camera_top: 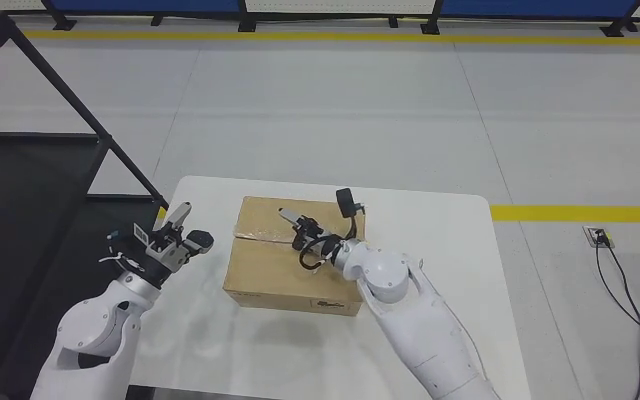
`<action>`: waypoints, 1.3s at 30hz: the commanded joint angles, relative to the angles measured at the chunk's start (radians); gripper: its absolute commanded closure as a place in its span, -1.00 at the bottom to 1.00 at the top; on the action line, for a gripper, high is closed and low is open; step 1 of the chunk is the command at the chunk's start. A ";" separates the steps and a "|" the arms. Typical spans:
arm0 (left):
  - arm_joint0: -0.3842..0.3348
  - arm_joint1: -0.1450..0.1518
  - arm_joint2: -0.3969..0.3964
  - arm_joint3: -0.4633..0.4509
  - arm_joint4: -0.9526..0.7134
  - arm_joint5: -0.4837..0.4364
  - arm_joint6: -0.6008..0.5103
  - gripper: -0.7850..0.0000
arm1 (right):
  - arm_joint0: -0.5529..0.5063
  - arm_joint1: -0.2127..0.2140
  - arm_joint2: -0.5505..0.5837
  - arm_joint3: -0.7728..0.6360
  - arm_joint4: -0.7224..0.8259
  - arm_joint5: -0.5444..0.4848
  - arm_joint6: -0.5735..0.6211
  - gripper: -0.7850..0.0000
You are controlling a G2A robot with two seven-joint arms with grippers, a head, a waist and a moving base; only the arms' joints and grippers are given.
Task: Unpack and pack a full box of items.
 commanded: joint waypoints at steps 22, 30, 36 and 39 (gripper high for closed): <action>-0.038 0.001 0.032 0.019 0.017 0.016 -0.012 -1.00 | -0.239 0.068 0.218 -0.246 0.001 0.013 -0.025 -1.00; -0.045 0.001 0.044 0.019 0.029 0.020 -0.015 -1.00 | -0.303 0.080 0.266 -0.296 0.064 -0.051 -0.027 -1.00; -0.048 0.001 0.053 0.018 0.036 0.021 -0.013 -1.00 | -0.342 0.088 0.300 -0.327 0.109 -0.102 -0.034 -1.00; -0.048 0.001 0.054 0.018 0.035 0.021 -0.012 -1.00 | -0.353 0.093 0.310 -0.331 0.120 -0.103 -0.019 -1.00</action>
